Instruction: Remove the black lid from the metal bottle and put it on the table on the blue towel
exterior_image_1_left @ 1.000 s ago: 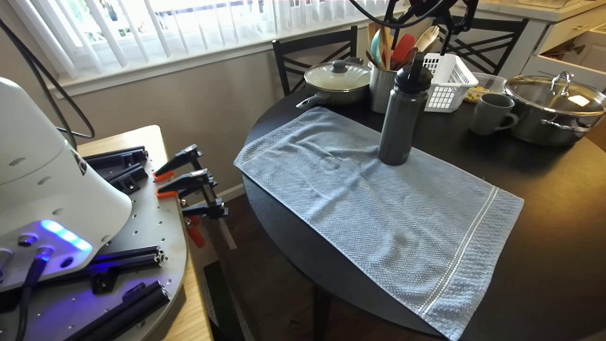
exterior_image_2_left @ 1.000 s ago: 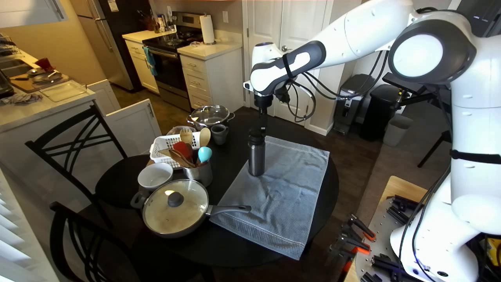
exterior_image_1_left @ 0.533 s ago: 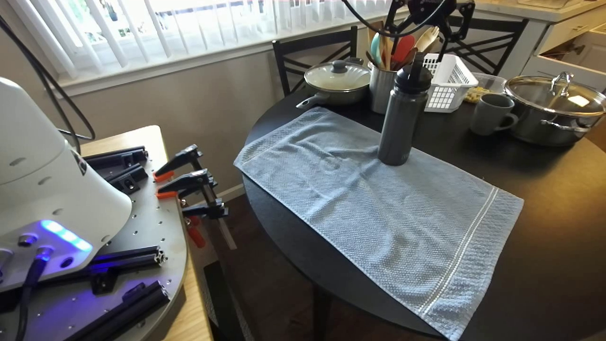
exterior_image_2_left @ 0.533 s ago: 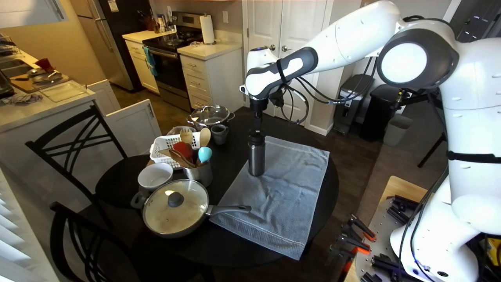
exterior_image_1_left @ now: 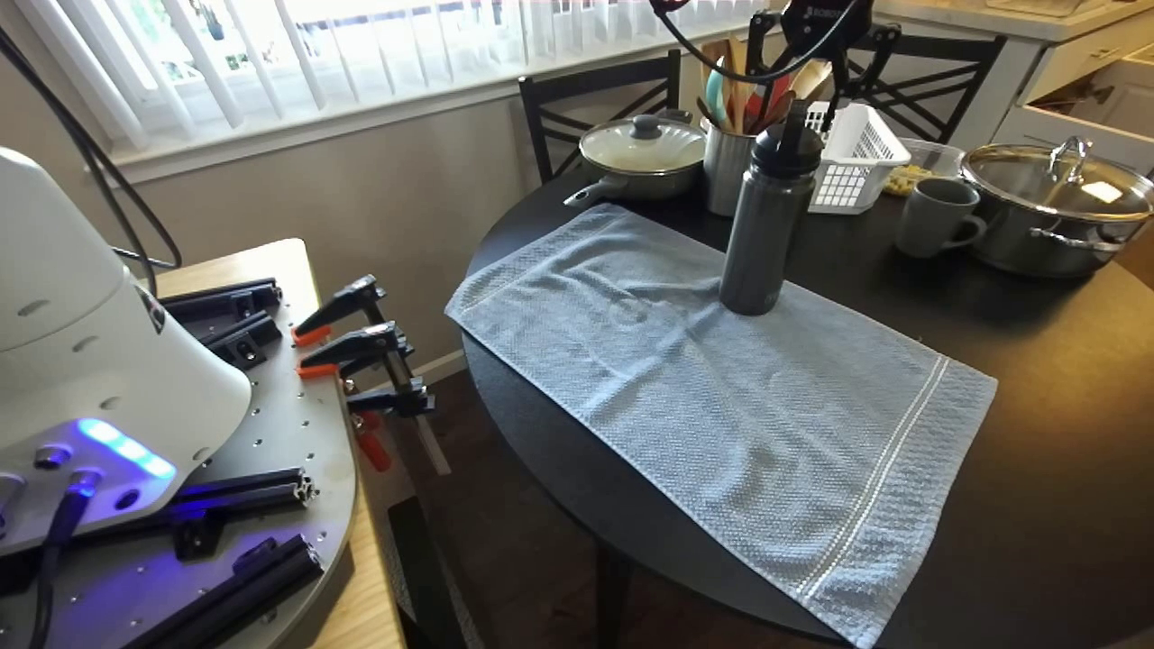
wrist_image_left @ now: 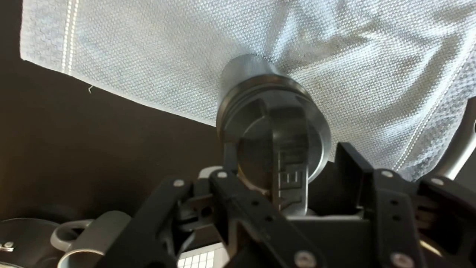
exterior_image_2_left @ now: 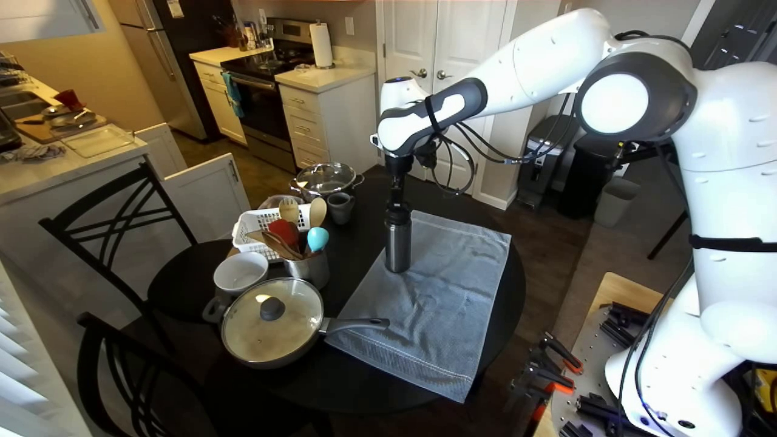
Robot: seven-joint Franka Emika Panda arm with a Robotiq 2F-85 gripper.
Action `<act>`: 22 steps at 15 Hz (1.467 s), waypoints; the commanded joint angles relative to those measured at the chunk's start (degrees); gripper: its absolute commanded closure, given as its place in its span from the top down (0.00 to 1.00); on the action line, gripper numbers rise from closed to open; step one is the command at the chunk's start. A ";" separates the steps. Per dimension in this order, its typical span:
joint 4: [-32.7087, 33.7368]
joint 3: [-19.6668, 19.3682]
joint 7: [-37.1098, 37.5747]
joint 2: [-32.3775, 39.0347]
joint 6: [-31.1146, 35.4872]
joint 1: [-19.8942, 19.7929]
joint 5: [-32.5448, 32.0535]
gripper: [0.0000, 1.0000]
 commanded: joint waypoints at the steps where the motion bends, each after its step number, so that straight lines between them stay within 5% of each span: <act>1: 1.38 0.86 1.47 0.40 -1.54 -0.81 -0.80 0.40; 7: 1.81 0.83 1.52 0.38 -1.41 -0.70 -1.00 0.06; 15: 4.12 0.39 1.13 -1.82 -2.74 -0.75 -2.00 0.09; 22: 10.82 0.90 -1.21 -2.67 -10.94 -2.62 -0.49 0.09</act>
